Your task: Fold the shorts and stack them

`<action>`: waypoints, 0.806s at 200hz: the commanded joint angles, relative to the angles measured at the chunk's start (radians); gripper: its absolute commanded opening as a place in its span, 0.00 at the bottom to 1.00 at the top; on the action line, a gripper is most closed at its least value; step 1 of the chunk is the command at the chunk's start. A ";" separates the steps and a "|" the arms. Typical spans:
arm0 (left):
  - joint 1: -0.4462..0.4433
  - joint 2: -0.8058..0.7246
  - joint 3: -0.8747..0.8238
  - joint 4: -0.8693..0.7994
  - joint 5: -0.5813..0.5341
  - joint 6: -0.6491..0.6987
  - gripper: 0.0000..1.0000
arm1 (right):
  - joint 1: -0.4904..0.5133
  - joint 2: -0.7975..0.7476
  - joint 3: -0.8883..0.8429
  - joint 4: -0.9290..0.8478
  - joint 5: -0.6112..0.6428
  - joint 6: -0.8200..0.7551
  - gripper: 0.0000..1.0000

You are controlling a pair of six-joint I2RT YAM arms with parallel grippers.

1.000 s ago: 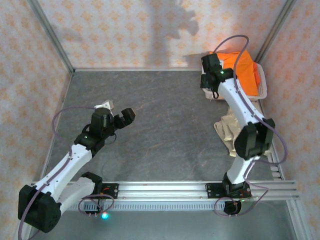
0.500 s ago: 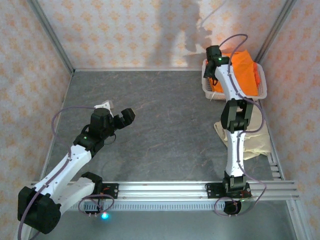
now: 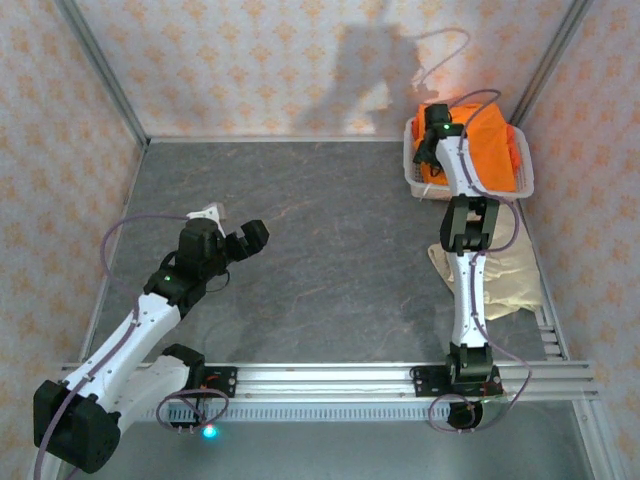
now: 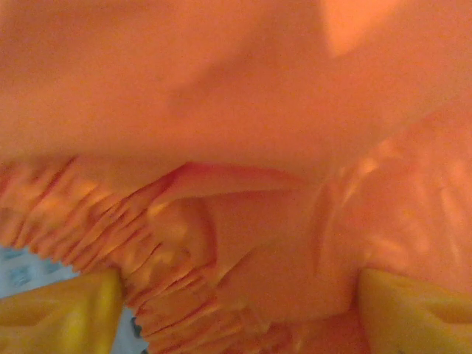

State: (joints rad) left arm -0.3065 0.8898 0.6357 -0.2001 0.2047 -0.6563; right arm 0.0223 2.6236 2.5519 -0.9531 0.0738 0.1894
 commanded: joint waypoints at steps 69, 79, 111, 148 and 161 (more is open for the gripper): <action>0.007 -0.026 -0.008 -0.032 -0.001 0.007 1.00 | -0.032 -0.102 -0.042 0.009 -0.156 0.057 0.02; 0.007 -0.030 -0.007 -0.035 -0.004 0.007 1.00 | -0.031 -0.146 -0.075 0.032 -0.164 0.062 0.00; 0.007 -0.043 -0.011 -0.039 -0.011 0.006 1.00 | -0.032 -0.292 -0.175 0.095 -0.200 0.081 0.00; 0.007 -0.045 -0.025 -0.022 -0.013 -0.005 1.00 | -0.026 -0.489 -0.321 0.176 -0.244 0.103 0.00; 0.007 -0.040 -0.028 -0.016 -0.010 -0.008 1.00 | -0.022 -0.555 -0.360 0.205 -0.251 0.109 0.00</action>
State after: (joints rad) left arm -0.3065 0.8570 0.6262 -0.2203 0.2039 -0.6567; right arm -0.0093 2.2253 2.2456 -0.8448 -0.1455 0.2699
